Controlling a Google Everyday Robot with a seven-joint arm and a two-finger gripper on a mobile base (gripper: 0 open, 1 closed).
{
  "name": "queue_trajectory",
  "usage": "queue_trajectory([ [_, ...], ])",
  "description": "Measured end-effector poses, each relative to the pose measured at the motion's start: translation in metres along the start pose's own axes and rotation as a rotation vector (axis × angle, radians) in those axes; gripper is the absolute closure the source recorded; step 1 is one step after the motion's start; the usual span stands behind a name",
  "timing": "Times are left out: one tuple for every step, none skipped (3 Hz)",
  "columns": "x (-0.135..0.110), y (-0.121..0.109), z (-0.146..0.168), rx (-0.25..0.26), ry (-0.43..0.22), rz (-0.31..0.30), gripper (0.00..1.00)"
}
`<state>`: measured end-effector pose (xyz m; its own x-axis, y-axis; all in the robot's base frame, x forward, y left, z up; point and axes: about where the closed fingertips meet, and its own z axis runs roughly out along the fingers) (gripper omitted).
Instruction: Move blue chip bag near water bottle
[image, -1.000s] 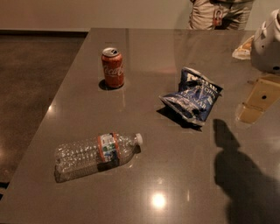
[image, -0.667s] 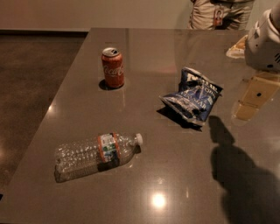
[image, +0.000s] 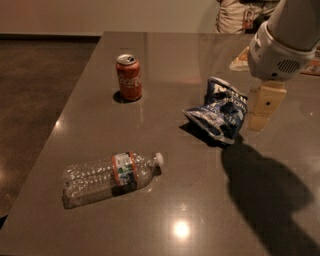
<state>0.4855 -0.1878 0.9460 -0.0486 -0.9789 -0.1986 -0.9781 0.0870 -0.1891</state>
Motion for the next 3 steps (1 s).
queue_trajectory([
  [-0.01,-0.008,0.024,-0.046,0.002,-0.067,0.0],
  [-0.02,-0.012,0.047,-0.094,0.005,-0.148,0.0],
  [-0.026,-0.014,0.067,-0.142,0.025,-0.22,0.0],
])
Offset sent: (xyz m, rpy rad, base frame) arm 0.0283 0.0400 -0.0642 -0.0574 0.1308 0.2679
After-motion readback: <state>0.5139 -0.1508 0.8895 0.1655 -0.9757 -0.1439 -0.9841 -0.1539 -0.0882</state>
